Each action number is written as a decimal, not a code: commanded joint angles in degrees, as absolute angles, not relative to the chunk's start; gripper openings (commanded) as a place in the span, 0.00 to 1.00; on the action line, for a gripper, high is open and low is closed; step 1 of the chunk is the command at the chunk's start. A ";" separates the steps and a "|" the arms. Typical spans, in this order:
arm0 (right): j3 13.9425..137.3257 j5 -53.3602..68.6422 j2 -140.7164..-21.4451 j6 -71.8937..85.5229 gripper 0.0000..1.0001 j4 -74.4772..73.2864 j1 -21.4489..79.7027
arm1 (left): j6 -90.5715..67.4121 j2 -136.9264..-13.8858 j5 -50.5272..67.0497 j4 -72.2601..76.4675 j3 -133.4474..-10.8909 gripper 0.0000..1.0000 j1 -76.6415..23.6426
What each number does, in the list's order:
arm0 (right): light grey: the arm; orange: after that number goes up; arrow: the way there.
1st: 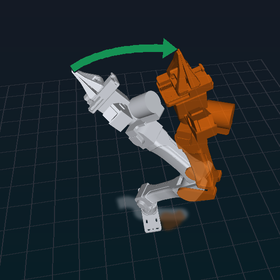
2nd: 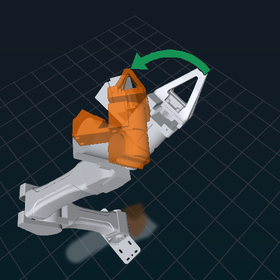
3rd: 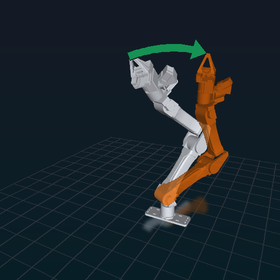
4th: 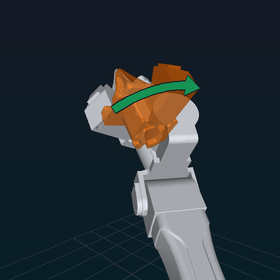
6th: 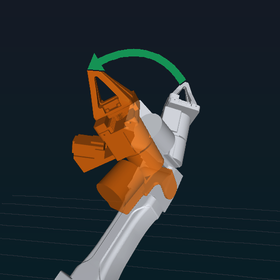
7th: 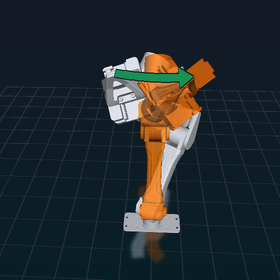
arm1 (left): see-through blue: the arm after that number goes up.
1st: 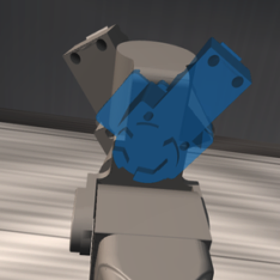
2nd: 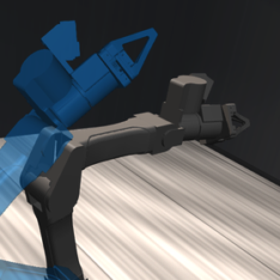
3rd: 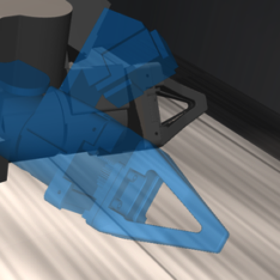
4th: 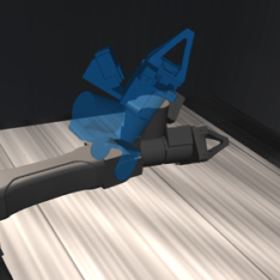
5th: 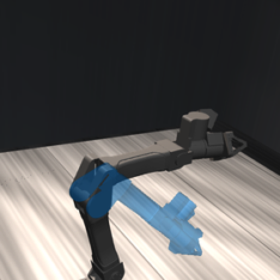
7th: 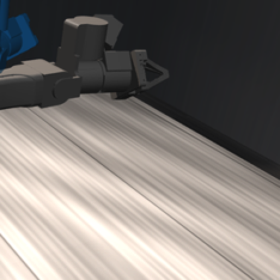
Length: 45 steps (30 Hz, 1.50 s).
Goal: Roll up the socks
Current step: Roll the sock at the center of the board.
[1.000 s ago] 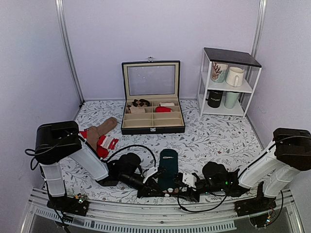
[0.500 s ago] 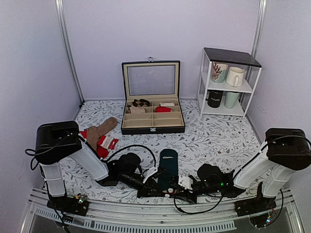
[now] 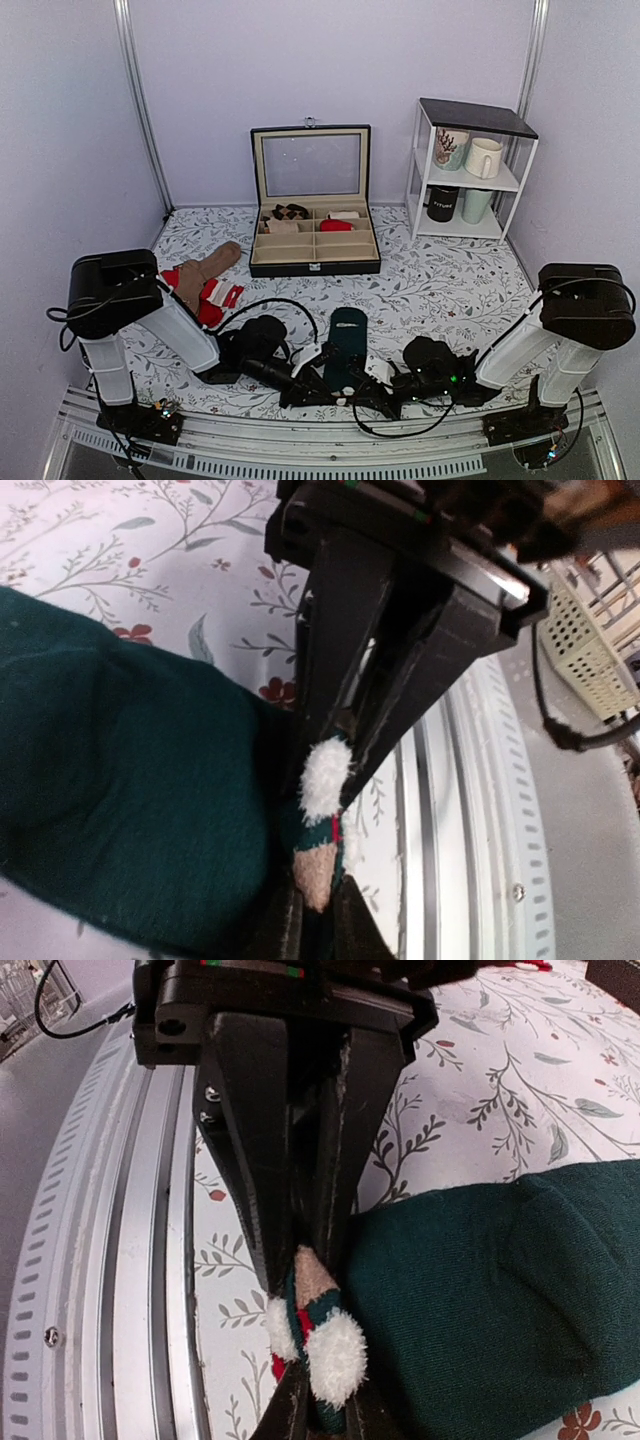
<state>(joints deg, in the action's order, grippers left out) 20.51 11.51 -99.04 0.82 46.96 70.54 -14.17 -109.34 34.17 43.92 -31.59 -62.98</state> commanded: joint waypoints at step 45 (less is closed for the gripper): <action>26.93 38.13 -107.47 18.68 0.14 24.43 61.63 | 3.43 -101.25 15.94 22.81 -33.74 0.08 -72.67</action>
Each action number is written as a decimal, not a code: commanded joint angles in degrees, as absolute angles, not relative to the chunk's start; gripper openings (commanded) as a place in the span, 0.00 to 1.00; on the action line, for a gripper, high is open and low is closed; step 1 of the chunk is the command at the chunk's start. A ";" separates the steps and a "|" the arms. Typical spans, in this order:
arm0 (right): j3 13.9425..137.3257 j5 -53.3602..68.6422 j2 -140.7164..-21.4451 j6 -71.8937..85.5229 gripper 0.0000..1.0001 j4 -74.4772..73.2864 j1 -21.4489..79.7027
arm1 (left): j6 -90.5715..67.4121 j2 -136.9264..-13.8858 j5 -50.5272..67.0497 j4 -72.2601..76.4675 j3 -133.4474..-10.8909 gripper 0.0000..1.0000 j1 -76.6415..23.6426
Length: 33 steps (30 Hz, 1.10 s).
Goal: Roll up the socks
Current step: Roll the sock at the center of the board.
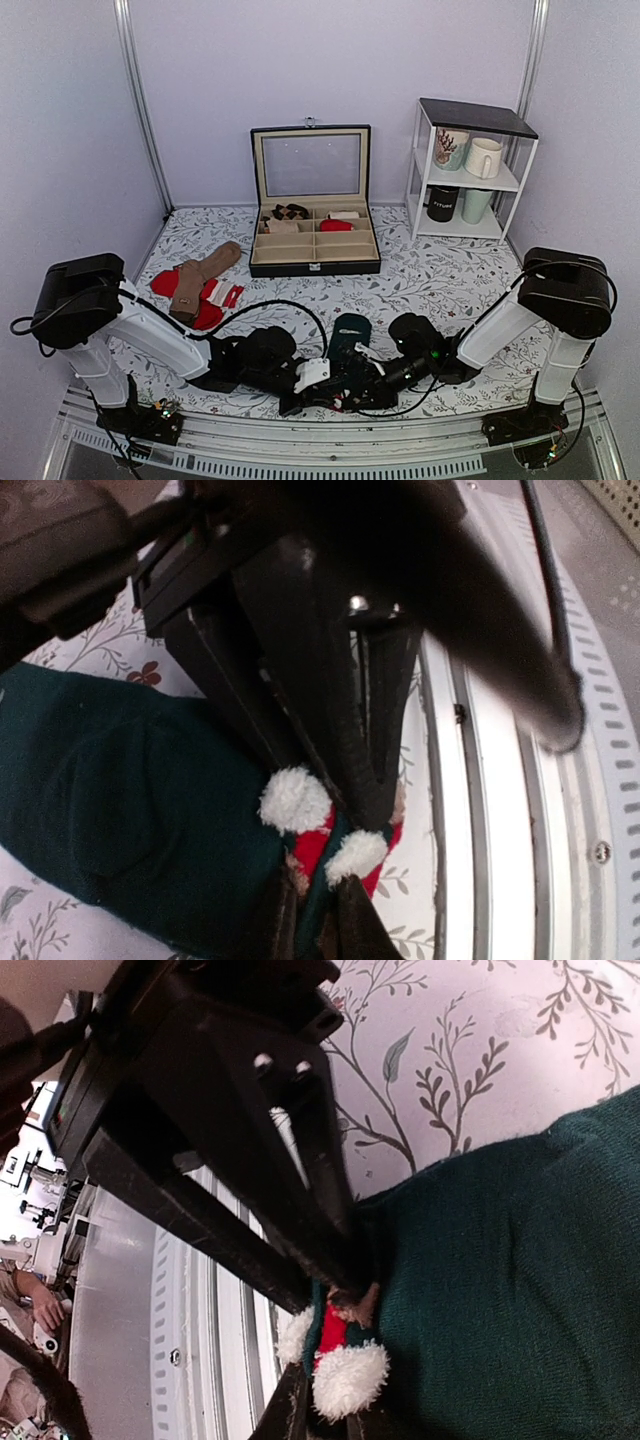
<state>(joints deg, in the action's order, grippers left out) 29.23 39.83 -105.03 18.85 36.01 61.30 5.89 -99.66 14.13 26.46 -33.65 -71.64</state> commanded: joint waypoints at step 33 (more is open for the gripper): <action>21.36 -1.63 -89.17 -3.48 0.46 37.43 77.34 | -20.39 -106.91 23.29 26.72 -29.53 0.00 -68.61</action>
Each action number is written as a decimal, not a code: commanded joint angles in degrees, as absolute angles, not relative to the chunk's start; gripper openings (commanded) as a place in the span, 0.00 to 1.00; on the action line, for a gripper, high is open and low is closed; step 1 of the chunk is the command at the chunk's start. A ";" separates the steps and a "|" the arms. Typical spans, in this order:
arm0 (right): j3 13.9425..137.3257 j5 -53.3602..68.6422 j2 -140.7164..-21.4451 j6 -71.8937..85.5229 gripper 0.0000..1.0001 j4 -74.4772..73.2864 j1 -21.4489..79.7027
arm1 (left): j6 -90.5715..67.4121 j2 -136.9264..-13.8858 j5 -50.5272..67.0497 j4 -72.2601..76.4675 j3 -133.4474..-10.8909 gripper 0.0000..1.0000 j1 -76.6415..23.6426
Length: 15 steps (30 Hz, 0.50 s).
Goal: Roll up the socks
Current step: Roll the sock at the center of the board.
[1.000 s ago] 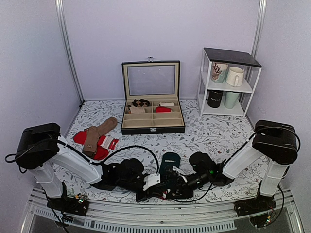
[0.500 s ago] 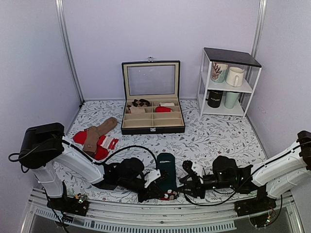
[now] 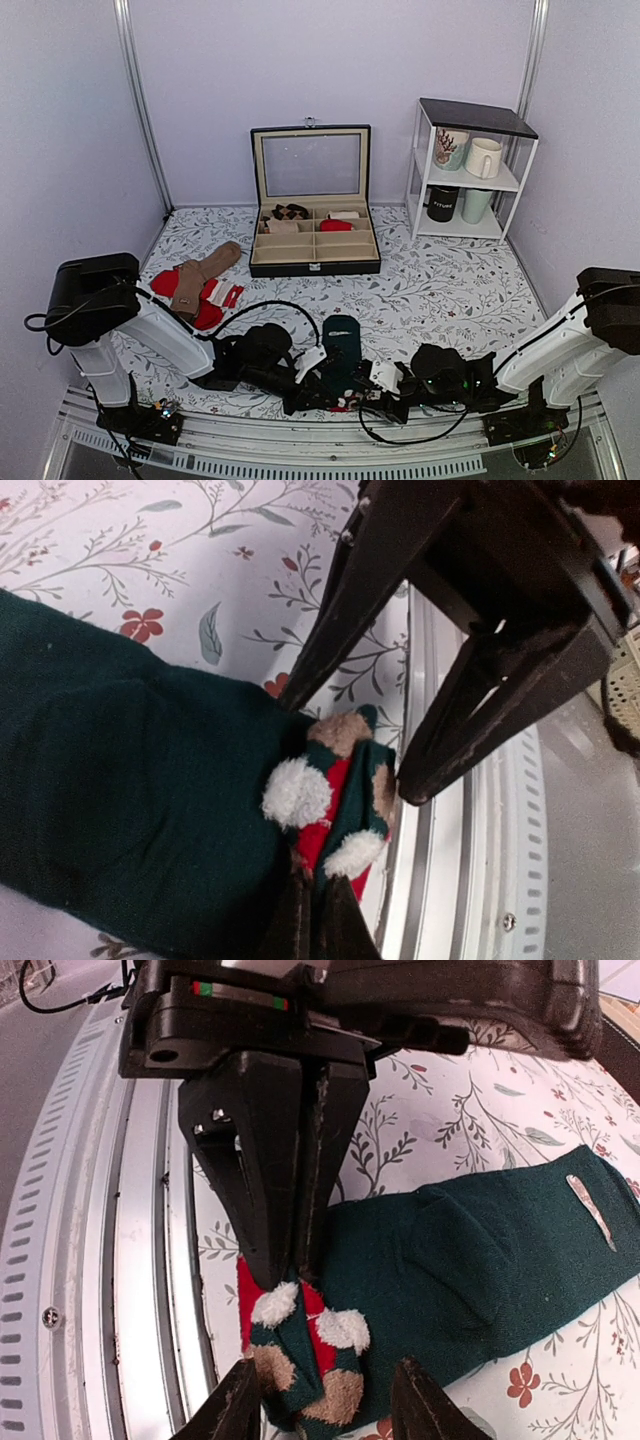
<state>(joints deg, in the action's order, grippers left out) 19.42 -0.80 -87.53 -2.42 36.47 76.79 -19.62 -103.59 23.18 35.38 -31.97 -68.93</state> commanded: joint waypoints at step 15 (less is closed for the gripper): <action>22.28 2.80 -95.38 6.34 0.20 32.47 77.87 | -20.38 -107.64 23.46 27.94 -29.45 0.00 -68.15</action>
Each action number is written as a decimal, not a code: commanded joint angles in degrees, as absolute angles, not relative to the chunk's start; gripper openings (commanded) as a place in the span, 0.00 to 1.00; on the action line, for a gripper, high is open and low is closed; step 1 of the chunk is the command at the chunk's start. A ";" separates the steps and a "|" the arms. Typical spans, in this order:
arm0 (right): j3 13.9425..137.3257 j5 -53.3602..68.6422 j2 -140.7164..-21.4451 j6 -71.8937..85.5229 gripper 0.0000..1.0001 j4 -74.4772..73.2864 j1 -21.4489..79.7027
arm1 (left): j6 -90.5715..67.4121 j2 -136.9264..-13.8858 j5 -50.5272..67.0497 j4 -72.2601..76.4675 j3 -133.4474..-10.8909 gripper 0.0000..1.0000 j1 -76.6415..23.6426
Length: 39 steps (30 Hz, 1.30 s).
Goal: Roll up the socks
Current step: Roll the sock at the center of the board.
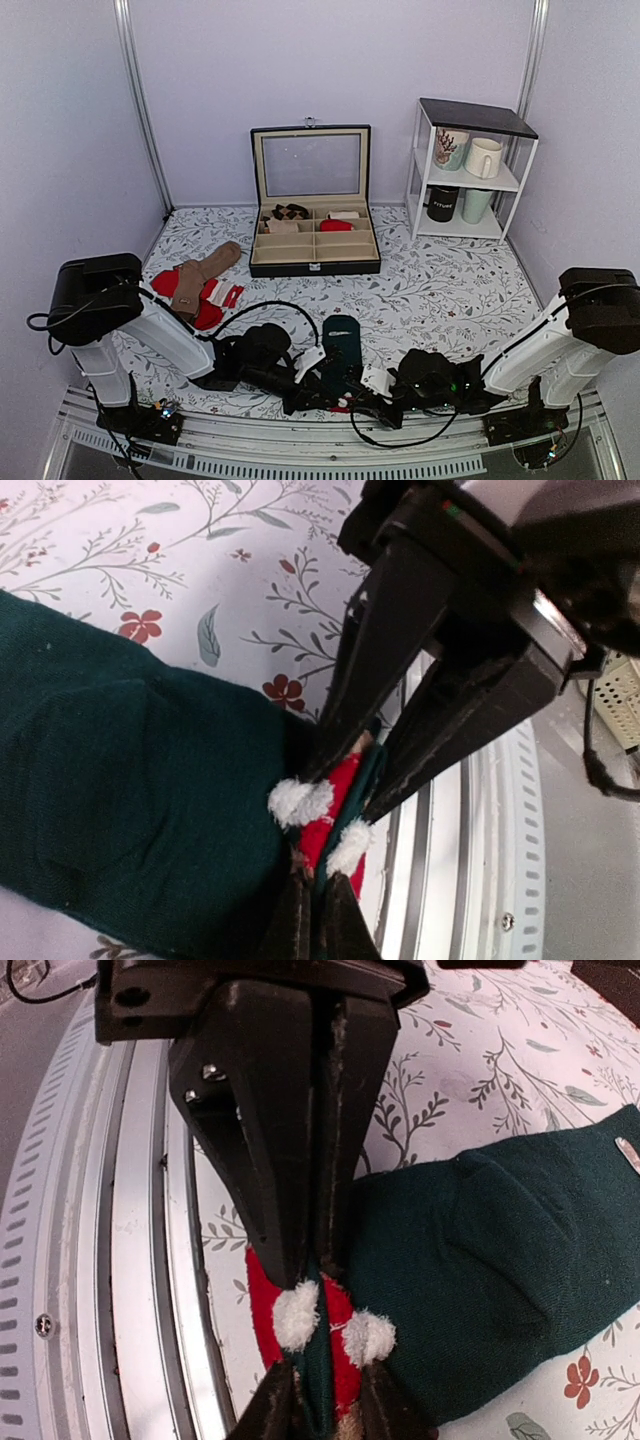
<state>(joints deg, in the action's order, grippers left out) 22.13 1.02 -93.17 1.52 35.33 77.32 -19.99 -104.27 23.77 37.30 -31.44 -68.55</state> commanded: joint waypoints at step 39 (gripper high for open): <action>23.83 35.56 -105.85 27.62 0.12 25.06 64.06 | 3.71 -94.23 0.84 32.57 -27.60 0.59 -80.98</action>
<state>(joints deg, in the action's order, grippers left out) 26.30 36.58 -102.67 27.86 37.69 63.83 2.72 -95.11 5.45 30.68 -28.01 -79.59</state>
